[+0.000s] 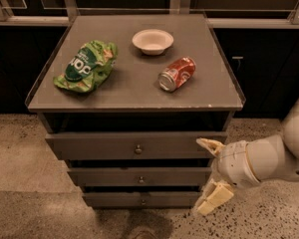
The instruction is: Open top drawer
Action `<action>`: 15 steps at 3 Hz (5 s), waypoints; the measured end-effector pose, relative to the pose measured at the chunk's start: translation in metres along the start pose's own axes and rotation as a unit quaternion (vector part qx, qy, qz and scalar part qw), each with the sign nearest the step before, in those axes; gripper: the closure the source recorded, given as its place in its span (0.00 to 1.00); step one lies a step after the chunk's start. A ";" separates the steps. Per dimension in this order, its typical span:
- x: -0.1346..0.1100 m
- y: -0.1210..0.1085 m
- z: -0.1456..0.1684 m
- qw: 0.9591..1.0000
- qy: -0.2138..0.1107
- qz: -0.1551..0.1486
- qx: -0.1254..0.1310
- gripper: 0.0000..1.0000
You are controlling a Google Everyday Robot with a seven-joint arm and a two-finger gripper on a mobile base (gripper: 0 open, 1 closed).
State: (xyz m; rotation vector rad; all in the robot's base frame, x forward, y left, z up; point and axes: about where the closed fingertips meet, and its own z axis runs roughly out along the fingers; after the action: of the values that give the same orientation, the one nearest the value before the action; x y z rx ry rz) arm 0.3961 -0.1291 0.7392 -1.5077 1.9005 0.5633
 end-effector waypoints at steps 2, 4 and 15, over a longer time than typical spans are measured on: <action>0.042 -0.055 0.020 0.994 -0.012 0.010 0.109 0.00; 0.048 -0.130 0.039 0.990 -0.022 -0.015 0.138 0.00; 0.064 -0.069 0.061 0.994 0.038 0.079 -0.058 0.00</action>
Offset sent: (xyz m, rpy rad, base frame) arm 0.0949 -0.0547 -0.0617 -0.0107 -0.2431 -0.2722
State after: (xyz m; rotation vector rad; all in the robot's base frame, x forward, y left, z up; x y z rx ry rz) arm 0.4669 -0.1493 0.6550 -1.4769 2.0906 0.7070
